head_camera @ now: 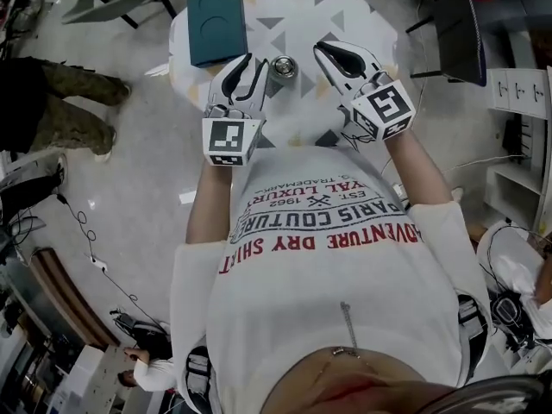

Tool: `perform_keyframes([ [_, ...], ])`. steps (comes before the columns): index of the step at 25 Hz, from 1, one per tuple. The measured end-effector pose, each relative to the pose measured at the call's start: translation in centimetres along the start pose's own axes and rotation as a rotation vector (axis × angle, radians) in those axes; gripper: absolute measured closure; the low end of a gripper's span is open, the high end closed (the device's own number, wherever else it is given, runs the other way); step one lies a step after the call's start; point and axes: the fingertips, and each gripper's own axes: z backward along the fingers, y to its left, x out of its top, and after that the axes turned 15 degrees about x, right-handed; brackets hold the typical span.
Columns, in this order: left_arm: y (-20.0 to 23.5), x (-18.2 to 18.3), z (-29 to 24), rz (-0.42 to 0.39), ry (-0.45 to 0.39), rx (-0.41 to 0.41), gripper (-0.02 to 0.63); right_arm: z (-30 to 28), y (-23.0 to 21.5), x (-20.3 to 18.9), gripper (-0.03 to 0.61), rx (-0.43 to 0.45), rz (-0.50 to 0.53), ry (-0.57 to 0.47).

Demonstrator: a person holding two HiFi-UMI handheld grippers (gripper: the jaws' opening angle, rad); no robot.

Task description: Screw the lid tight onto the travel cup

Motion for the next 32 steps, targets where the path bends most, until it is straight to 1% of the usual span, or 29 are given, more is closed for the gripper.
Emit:
perform_keyframes([
  [1,0.5,0.9,0.1,0.001,-0.006,0.033,0.526,0.3,-0.1,0.4,0.554,-0.019,0.015,-0.007],
  [3,1.4,2.4,0.4,-0.007,-0.015,0.09,0.569,1.0,-0.4,1.0,0.566,-0.057,0.038,-0.021],
  [6,1.7,4.2,1.0,-0.002,-0.028,0.121,0.599,1.9,-0.5,1.6,0.568,-0.096,0.059,-0.045],
  [9,1.6,4.9,1.3,0.013,-0.032,0.108,0.601,2.6,-0.4,2.2,0.568,-0.118,0.069,-0.072],
  [12,1.7,5.2,1.6,-0.002,-0.035,0.103,0.603,2.7,-0.3,2.8,0.569,-0.126,0.073,-0.081],
  [17,1.9,6.3,1.8,-0.014,-0.054,0.104,0.603,2.6,0.0,3.2,0.569,-0.12,0.07,-0.074],
  [22,1.8,7.1,1.9,0.008,-0.064,0.113,0.603,2.4,0.4,3.1,0.569,-0.111,0.081,-0.059],
  [28,1.5,6.9,2.1,0.031,-0.06,0.114,0.603,2.5,0.6,2.8,0.569,-0.115,0.073,-0.055],
  [32,1.0,6.8,2.2,0.011,-0.056,0.1,0.603,2.7,0.8,2.8,0.569,-0.116,0.067,-0.06],
])
